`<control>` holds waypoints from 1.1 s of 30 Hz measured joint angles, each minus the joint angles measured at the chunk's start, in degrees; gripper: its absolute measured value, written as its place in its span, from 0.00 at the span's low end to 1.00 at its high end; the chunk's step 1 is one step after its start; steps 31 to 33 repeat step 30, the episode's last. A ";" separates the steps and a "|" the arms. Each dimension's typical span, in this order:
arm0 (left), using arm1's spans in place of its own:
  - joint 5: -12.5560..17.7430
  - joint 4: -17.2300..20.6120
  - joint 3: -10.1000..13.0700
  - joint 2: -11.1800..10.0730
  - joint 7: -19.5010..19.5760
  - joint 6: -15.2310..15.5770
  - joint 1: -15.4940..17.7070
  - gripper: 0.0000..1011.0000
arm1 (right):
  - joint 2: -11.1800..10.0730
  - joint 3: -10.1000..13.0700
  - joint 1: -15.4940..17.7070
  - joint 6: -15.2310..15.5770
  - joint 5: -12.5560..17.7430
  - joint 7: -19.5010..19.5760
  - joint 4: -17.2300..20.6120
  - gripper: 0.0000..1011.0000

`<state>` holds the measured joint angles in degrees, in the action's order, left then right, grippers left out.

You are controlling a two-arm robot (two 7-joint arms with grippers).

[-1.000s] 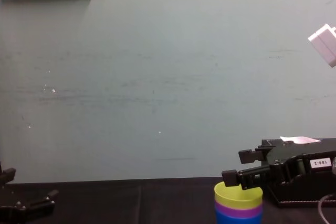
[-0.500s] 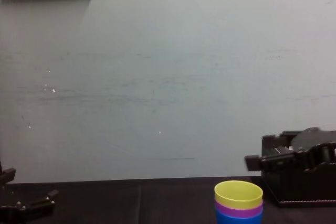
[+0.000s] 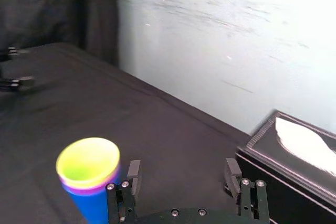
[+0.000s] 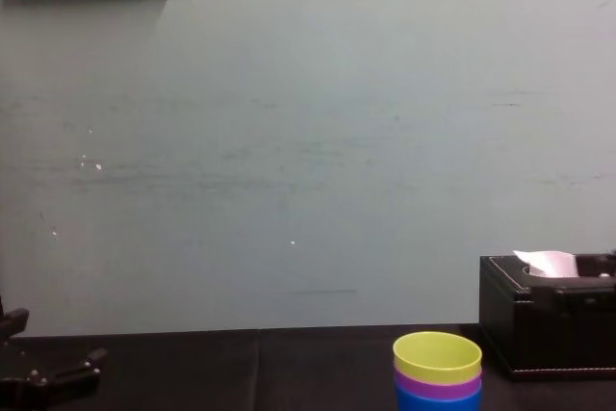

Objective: Stack the three plastic cups sequentially using one hand.

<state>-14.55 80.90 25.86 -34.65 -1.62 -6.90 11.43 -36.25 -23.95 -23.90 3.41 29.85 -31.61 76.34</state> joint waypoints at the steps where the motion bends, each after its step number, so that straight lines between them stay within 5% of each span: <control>1: 0.00 0.00 0.00 0.00 0.00 0.00 0.00 1.00 | 0.22 0.56 0.28 -0.09 0.09 0.44 -0.74 0.99; 21: 0.00 0.00 0.00 0.00 0.00 0.00 0.00 1.00 | 4.09 2.70 -1.26 0.11 -1.27 0.03 -14.64 0.99; 33: 0.00 0.00 0.00 0.01 0.00 0.00 0.00 1.00 | 3.92 2.63 -1.15 0.13 -1.31 0.01 -13.97 0.99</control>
